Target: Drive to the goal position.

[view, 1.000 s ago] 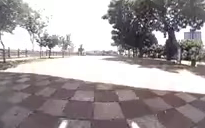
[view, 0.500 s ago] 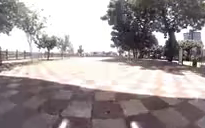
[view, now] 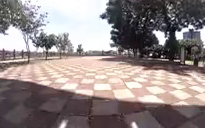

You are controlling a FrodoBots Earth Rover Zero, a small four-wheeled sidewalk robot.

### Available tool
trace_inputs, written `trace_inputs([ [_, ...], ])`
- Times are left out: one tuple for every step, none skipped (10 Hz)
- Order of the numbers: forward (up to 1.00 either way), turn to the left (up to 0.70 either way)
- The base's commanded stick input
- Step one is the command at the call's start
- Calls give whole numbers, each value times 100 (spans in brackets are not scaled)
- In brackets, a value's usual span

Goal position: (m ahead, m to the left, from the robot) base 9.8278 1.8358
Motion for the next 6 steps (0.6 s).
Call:
trace_inputs([
  [70,27],
  [70,27],
  [70,27],
  [70,27],
  [70,27],
  [70,27],
])
